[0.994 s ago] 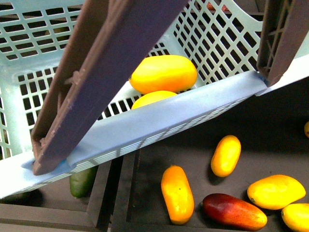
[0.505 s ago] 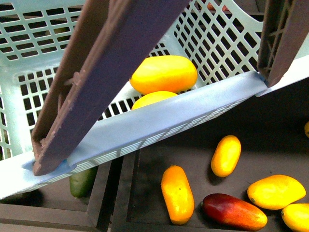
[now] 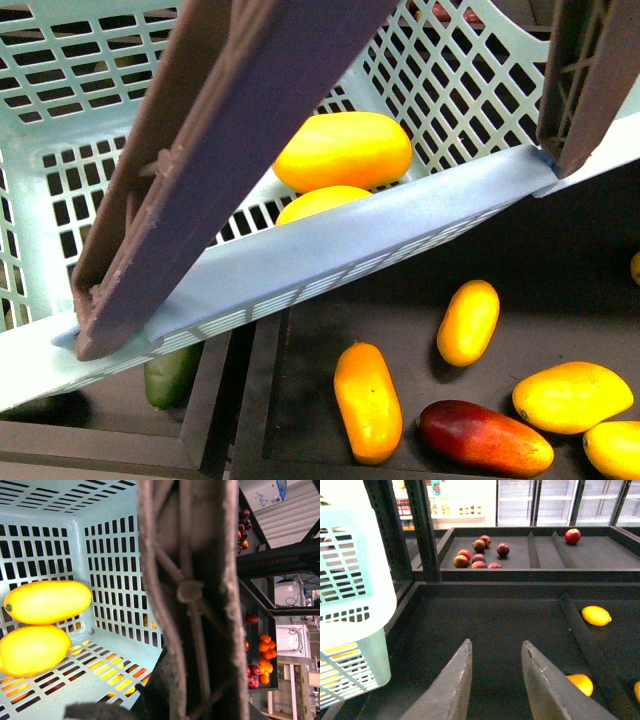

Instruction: Pick lemon and mango into basket

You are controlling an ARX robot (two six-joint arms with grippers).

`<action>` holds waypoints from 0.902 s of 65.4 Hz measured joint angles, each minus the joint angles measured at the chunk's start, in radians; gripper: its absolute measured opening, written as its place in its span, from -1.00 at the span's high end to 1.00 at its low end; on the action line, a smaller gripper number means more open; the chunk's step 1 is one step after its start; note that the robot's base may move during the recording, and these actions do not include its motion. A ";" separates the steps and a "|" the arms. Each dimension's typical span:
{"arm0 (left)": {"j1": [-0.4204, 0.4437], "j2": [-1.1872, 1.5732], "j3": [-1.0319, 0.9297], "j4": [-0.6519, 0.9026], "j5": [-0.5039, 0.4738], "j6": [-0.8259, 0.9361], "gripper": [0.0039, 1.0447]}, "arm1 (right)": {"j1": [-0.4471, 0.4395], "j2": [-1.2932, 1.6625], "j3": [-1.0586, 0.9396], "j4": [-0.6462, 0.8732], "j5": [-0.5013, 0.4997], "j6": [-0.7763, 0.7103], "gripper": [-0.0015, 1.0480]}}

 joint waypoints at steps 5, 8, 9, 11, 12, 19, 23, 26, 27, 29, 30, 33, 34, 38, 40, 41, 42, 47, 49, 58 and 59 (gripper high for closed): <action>0.000 0.000 0.000 0.000 0.000 0.000 0.92 | 0.000 0.000 0.000 0.000 0.000 0.000 -0.03; 0.000 0.000 0.000 0.000 0.000 0.000 0.92 | 0.000 0.000 0.000 0.000 0.000 0.000 -0.23; 0.000 0.000 0.000 0.000 0.000 0.000 0.92 | 0.000 0.000 0.000 0.000 0.000 0.000 -0.30; 0.000 0.000 0.000 0.000 0.000 0.000 0.92 | 0.000 0.000 0.000 0.000 0.000 0.000 -0.43; 0.000 0.000 0.000 0.000 0.000 0.000 0.92 | 0.000 0.000 0.000 0.000 0.000 0.000 -0.46; 0.000 0.000 0.000 0.000 0.000 0.000 0.92 | 0.000 0.000 0.000 0.000 0.001 0.000 -0.79; -0.001 0.000 0.000 0.000 0.001 0.000 0.92 | 0.000 0.000 0.000 0.000 0.002 0.001 -0.85; -0.004 0.000 0.000 0.000 0.003 0.000 0.92 | 0.000 0.000 0.000 -0.001 0.003 0.000 -0.82; -0.005 0.000 0.000 0.000 0.003 0.001 0.92 | 0.000 -0.001 0.000 -0.001 0.003 0.000 -0.82; -0.007 0.000 0.000 0.000 0.005 0.000 0.92 | 0.000 -0.001 0.000 -0.001 0.003 0.000 -0.83; -0.007 0.000 0.000 0.000 0.007 0.000 0.92 | 0.000 -0.001 0.000 -0.001 0.002 0.000 -0.83; -0.007 0.000 0.000 0.000 0.010 -0.001 0.92 | 0.000 -0.001 0.000 -0.001 0.002 0.000 -0.83; -0.006 0.000 0.000 0.000 0.015 -0.004 0.92 | 0.000 -0.001 0.000 -0.001 0.002 0.000 -0.83; -0.005 0.000 0.000 0.000 0.015 -0.004 0.92 | 0.000 -0.001 0.000 -0.002 0.002 0.000 -0.83; -0.005 0.000 0.000 0.000 0.015 -0.003 0.92 | 0.000 -0.001 0.000 -0.002 0.001 0.000 -0.83; -0.005 0.000 0.000 0.000 0.014 -0.003 0.92 | 0.000 -0.001 0.000 -0.002 0.001 0.000 -0.83; -0.005 0.000 0.000 0.000 0.015 -0.002 0.92 | 0.000 -0.002 0.000 -0.002 0.001 0.000 -0.83; -0.005 0.000 0.000 0.000 0.013 -0.003 0.92 | 0.000 -0.002 0.000 -0.002 0.002 0.000 -0.83; -0.005 0.000 0.000 0.000 0.009 -0.003 0.92 | 0.000 -0.002 0.000 -0.002 0.001 0.000 -0.83; -0.002 0.000 0.000 0.000 0.002 -0.002 0.92 | 0.000 -0.002 0.000 -0.003 0.000 0.000 -0.83; -0.001 0.000 0.000 0.000 -0.003 -0.001 0.92 | 0.000 -0.002 0.000 -0.003 0.000 0.000 -0.83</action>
